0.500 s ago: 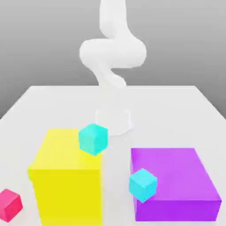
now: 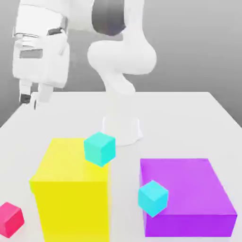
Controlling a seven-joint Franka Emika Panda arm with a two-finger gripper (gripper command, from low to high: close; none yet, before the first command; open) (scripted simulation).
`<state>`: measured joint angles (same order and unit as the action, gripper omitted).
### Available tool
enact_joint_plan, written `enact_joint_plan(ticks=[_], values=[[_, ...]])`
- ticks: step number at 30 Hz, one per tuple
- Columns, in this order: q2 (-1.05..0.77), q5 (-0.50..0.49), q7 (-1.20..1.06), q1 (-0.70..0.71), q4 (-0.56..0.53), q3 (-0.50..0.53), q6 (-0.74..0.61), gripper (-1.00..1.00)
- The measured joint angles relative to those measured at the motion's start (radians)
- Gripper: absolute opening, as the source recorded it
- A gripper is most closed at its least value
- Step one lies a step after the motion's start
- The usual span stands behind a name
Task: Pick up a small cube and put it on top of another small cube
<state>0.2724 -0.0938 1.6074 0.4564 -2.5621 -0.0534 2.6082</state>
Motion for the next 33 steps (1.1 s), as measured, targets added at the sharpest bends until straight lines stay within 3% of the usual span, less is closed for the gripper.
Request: enact_joint_plan(ticks=[6, 11, 18, 19, 26, 33], values=[[-0.177, -0.002, 0.252, 0.1, -0.089, 0.04, 0.106, 0.0], [-0.321, 0.072, 0.409, 0.184, -0.164, 0.07, 0.195, 0.0], [-0.567, 0.109, 0.428, 0.195, -0.141, 0.057, 0.39, 0.0], [-0.585, 0.109, 0.428, 0.194, -0.138, 0.058, 0.405, -1.0], [-0.581, 0.108, 0.429, 0.196, -0.139, 0.057, 0.404, -1.0], [-0.371, 0.082, 0.442, 0.189, -0.168, 0.053, 0.218, -1.0]])
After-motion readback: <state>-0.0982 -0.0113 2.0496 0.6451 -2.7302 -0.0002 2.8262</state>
